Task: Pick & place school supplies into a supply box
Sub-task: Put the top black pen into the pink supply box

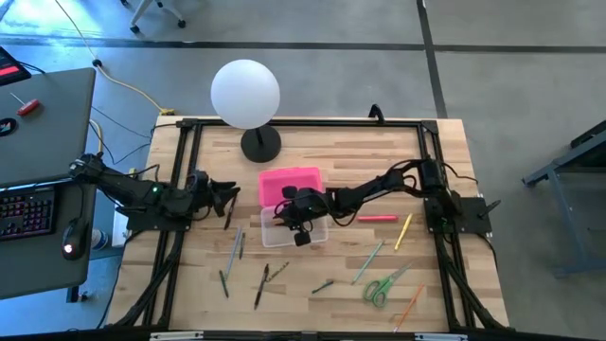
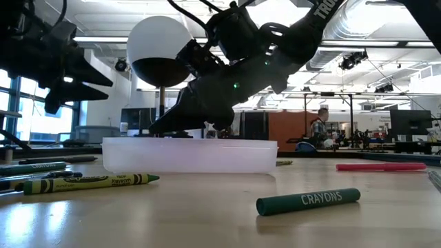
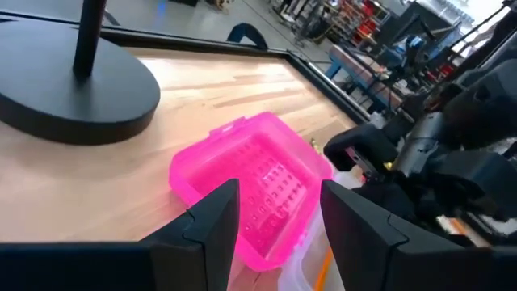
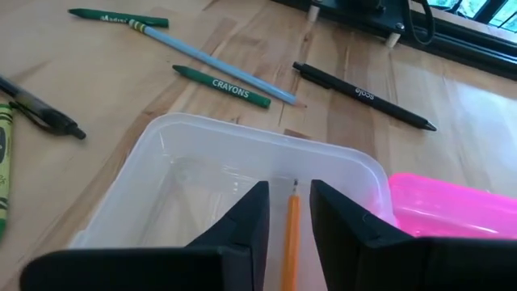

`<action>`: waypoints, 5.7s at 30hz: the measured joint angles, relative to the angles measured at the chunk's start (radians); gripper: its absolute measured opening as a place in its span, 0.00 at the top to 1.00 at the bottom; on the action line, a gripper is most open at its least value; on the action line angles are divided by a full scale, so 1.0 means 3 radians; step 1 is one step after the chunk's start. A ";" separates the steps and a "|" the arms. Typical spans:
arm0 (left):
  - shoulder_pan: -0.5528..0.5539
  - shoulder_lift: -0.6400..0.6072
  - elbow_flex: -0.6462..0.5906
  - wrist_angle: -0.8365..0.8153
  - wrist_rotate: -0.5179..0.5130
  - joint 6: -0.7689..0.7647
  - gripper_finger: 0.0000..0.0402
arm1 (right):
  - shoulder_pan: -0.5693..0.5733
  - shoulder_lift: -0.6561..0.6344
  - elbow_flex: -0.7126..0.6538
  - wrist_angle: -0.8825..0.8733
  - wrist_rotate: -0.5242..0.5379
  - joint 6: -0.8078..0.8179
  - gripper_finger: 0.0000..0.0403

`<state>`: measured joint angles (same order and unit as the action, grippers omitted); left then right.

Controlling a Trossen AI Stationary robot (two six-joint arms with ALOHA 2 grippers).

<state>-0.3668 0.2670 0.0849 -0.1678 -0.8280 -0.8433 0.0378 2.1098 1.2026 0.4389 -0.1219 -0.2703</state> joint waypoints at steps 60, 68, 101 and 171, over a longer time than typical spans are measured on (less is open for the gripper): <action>0.0001 0.2479 0.1845 -0.1368 -0.0592 0.0359 0.88 | -0.0025 -0.0004 0.0000 0.0008 0.0022 0.0000 0.82; 0.0003 0.2573 0.1843 -0.1422 -0.0762 0.0184 0.71 | -0.0025 -0.0005 -0.0001 -0.0071 0.0022 0.0004 0.82; 0.0001 0.3445 0.1133 -0.1319 0.0051 -0.2342 0.61 | -0.0025 -0.0005 -0.0001 -0.0130 0.0023 0.0000 0.82; -0.0439 0.3987 0.0011 0.0536 -0.0482 -0.1777 0.70 | -0.0025 -0.0005 -0.0001 -0.0131 0.0022 -0.0076 0.82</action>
<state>-0.4986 1.4629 0.0883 -0.0070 -0.9727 -1.3764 0.0303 2.1082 1.2022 0.3996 -0.1154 -0.2932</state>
